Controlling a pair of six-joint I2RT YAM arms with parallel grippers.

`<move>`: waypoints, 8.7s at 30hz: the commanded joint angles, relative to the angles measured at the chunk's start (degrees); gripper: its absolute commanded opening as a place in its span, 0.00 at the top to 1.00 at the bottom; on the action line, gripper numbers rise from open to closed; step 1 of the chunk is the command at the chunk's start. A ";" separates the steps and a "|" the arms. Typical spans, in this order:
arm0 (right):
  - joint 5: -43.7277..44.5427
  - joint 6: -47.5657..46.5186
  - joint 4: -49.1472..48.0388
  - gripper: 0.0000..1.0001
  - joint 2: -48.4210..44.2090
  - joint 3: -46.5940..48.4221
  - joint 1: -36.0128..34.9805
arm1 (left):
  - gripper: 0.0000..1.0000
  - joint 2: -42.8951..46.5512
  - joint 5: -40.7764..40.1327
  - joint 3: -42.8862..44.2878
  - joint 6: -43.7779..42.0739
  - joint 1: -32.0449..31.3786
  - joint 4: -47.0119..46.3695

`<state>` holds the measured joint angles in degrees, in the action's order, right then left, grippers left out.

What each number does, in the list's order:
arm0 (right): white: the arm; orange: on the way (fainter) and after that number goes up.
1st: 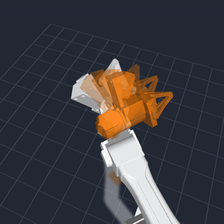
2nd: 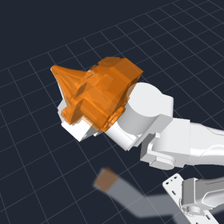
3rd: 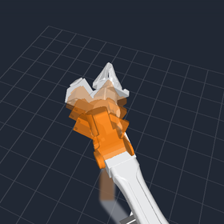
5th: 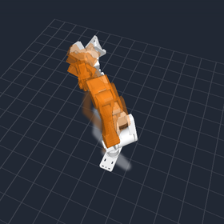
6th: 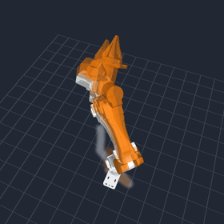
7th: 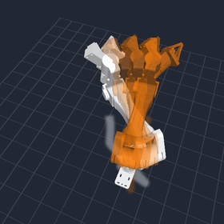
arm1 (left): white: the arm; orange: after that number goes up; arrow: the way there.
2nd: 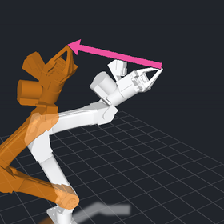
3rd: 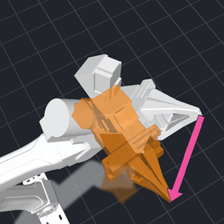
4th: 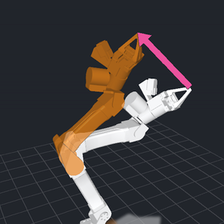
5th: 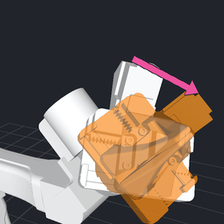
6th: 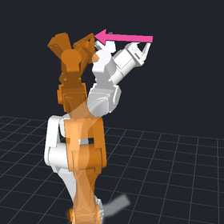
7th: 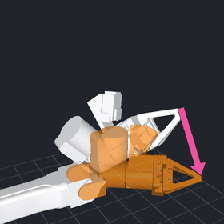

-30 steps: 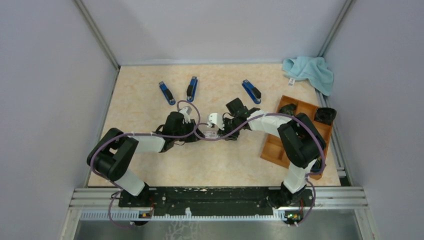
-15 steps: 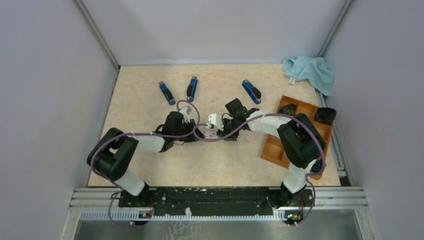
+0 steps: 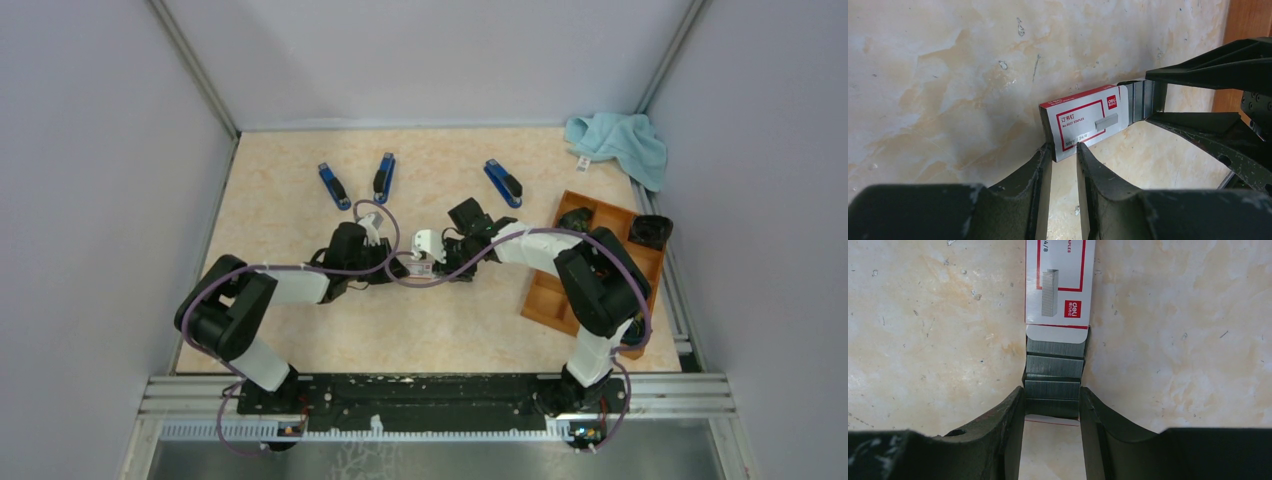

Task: Unload the staples from the stapler
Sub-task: Close the staple box at the center of the board.

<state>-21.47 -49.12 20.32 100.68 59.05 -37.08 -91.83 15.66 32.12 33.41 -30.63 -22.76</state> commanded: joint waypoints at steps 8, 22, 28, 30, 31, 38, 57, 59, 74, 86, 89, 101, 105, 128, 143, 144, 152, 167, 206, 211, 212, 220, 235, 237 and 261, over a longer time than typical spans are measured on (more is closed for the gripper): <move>-2.34 -2.50 2.13 0.65 1.56 -0.47 -2.98 | 0.69 -2.45 1.49 1.18 -1.59 -0.26 1.94; -3.50 -1.01 2.80 0.65 2.76 0.80 -3.08 | 0.69 -3.44 2.69 1.54 -1.90 -0.23 1.62; -4.40 -0.83 3.10 0.65 2.57 1.13 -3.00 | 0.70 -3.32 2.09 1.62 -1.31 -0.22 3.34; -4.88 -1.93 3.84 0.65 2.58 1.10 -3.01 | 0.70 -3.06 1.94 1.67 -1.19 -0.24 3.93; -5.15 -2.46 4.30 0.65 2.54 1.09 -3.05 | 0.71 -2.94 1.81 1.78 -1.23 -0.23 4.32; -5.87 -4.64 6.48 0.65 2.46 1.38 -3.03 | 0.72 -2.53 1.22 2.33 -1.57 -0.22 6.04; 1.64 4.97 0.52 0.66 3.20 1.37 -3.00 | 0.72 -0.76 1.81 1.04 -1.19 -0.26 6.76; 1.98 5.05 0.66 0.66 3.12 1.37 -2.92 | 0.72 -0.43 1.65 0.79 -1.12 -0.24 7.00; -0.65 5.55 0.77 0.66 2.17 0.69 -2.25 | 0.72 0.45 1.57 0.79 -1.05 -0.29 7.96; -1.08 10.34 -1.92 0.63 3.38 1.71 -3.20 | 0.72 -0.63 2.87 0.80 -0.28 -0.48 6.56; -1.20 10.25 -2.05 0.63 3.49 1.77 -3.30 | 0.72 -0.76 3.03 0.57 -0.01 -0.48 6.11; 1.96 9.68 0.42 0.29 -3.76 1.71 -1.87 | 0.54 3.15 0.69 -0.11 0.70 -0.36 4.89; -2.49 9.09 1.50 0.29 -10.53 1.15 1.19 | 0.50 7.27 -0.79 -0.83 0.35 -0.24 6.25; -18.21 71.10 -30.53 0.59 -13.69 -20.38 11.77 | 0.51 15.69 -1.45 -8.33 -3.20 0.10 -1.35; -19.14 74.99 -29.10 0.72 0.00 -16.01 15.01 | 0.59 6.69 -0.90 -3.99 -3.88 1.00 0.46; -19.73 75.31 -29.48 0.72 0.57 -15.75 15.02 | 0.60 6.26 -0.90 -3.61 -3.83 1.01 0.85; -18.48 76.67 -27.43 0.75 4.40 -12.99 15.02 | 0.61 3.76 -0.52 -1.15 -4.38 1.22 3.98; -14.14 70.64 -19.83 0.91 5.99 -6.51 12.98 | 0.62 1.39 1.17 0.14 -4.04 1.53 4.74; -12.01 66.46 -16.09 0.94 10.43 1.77 5.93 | 0.73 1.23 3.28 -0.24 -3.96 1.53 6.68; -12.16 66.38 -16.11 0.94 10.50 1.97 5.49 | 0.73 0.92 3.57 -0.08 -3.96 1.52 6.68; -12.18 66.43 -16.24 0.94 10.49 2.00 5.40 | 0.73 0.87 3.55 0.02 -3.95 1.53 6.68; -12.01 66.35 -16.10 0.94 10.49 2.54 4.70 | 0.73 0.54 3.90 0.22 -3.97 1.52 6.77; -11.86 63.53 -13.54 0.77 4.81 1.54 6.92 | 0.63 8.82 -2.84 -2.07 -3.67 1.59 8.71; -11.75 62.17 -13.06 0.76 2.98 0.83 7.41 | 0.62 12.17 -4.13 -2.40 -3.84 1.63 9.93; -7.17 62.12 -14.92 1.00 7.39 2.64 3.25 | 0.91 6.67 -2.95 1.38 -3.67 0.90 19.15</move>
<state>-29.21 13.26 6.66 106.63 58.98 -32.32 -83.29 11.40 31.81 30.15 -29.19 -4.69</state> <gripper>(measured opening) 0.005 0.092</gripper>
